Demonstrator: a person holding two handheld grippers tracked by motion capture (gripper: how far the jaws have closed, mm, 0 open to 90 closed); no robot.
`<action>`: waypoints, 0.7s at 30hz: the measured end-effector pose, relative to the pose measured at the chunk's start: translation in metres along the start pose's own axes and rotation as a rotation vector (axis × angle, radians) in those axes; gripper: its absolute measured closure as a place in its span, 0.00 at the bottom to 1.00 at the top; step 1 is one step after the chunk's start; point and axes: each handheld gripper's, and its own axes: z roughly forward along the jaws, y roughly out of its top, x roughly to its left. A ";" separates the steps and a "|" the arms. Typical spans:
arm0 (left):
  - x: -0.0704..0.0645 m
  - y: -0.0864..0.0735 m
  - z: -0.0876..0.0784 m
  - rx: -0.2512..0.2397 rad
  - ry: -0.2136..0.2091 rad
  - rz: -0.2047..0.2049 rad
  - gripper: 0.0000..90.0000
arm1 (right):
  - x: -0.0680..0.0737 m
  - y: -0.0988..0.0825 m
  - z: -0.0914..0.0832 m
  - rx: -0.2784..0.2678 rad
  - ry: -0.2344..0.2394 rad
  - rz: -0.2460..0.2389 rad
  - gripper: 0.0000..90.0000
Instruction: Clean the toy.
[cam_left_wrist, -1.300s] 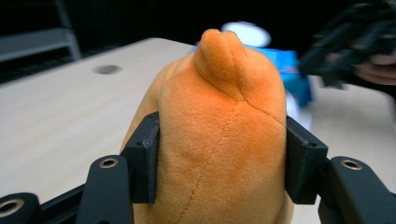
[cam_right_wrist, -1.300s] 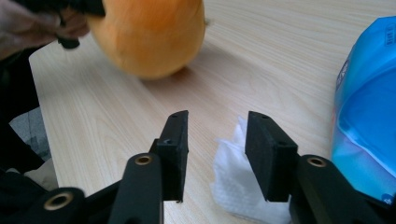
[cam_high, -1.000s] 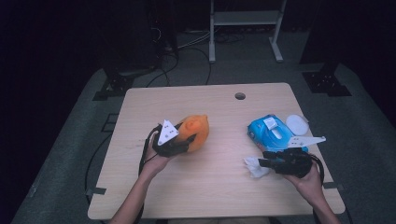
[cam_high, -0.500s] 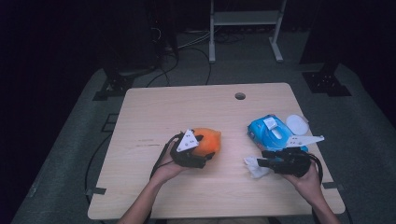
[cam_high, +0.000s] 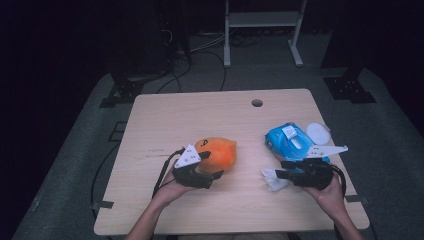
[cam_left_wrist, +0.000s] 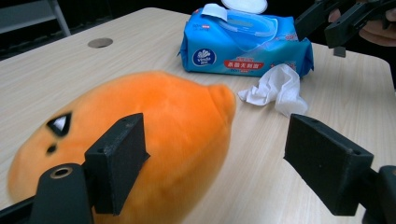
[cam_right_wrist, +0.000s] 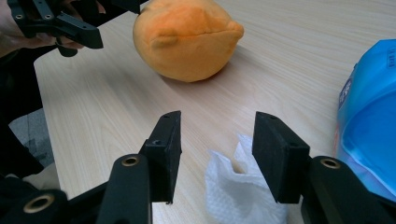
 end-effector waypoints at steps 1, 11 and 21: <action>0.001 -0.004 -0.005 0.003 0.005 -0.007 0.23 | 0.001 0.000 0.001 0.002 -0.003 -0.003 0.57; 0.006 -0.015 -0.025 0.007 0.033 -0.034 0.21 | 0.000 -0.001 0.001 0.004 -0.008 -0.006 0.56; 0.012 -0.026 -0.041 0.011 0.068 -0.059 0.20 | -0.001 -0.002 -0.001 -0.002 -0.016 -0.009 0.55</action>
